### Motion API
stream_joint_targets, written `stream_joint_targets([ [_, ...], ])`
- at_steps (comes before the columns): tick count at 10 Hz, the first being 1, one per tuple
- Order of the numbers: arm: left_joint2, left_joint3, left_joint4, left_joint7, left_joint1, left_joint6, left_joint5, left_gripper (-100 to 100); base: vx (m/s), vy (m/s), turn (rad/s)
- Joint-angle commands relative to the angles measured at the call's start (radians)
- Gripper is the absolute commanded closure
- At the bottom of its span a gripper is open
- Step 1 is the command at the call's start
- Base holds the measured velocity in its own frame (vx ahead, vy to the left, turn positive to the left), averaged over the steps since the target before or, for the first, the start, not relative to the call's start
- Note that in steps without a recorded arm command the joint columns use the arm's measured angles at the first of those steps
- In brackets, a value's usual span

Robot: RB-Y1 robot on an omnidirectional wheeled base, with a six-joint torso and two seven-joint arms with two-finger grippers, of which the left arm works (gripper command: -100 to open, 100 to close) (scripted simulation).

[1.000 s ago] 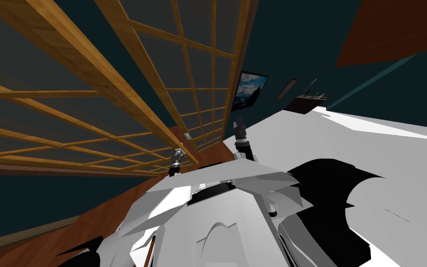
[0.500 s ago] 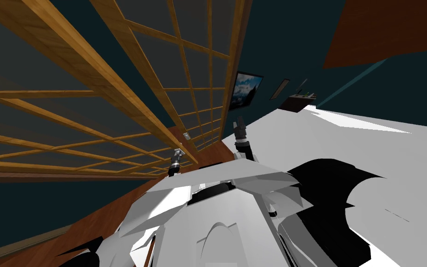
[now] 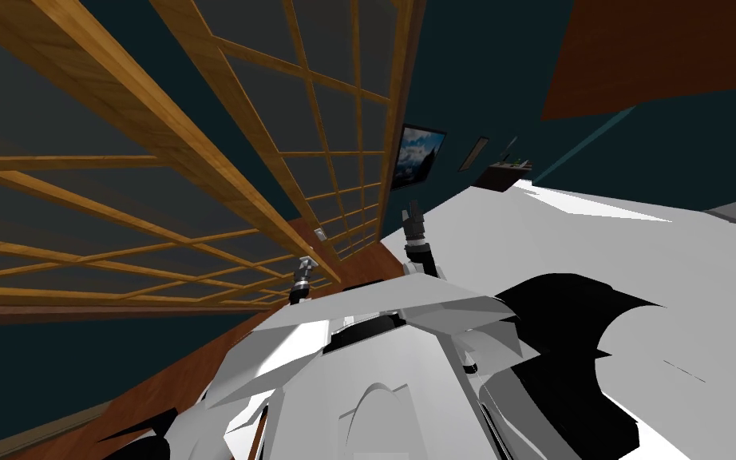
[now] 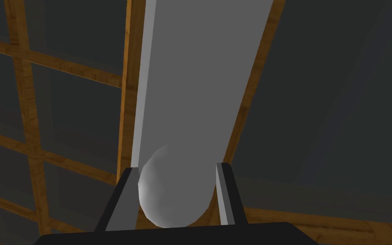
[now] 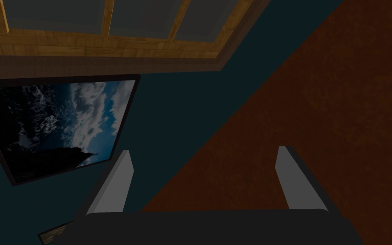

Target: Pull the door open

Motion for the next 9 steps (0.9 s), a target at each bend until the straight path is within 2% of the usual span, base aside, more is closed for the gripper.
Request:
stream_joint_targets([
  [1, -0.002, -0.008, -0.001, 0.038, 0.001, -0.003, 0.015, 100, -0.047, 0.018, -0.072],
  [9, 0.004, -0.043, -0.024, 0.253, 0.018, 0.000, 0.112, 100, -0.047, 0.025, -0.087],
])
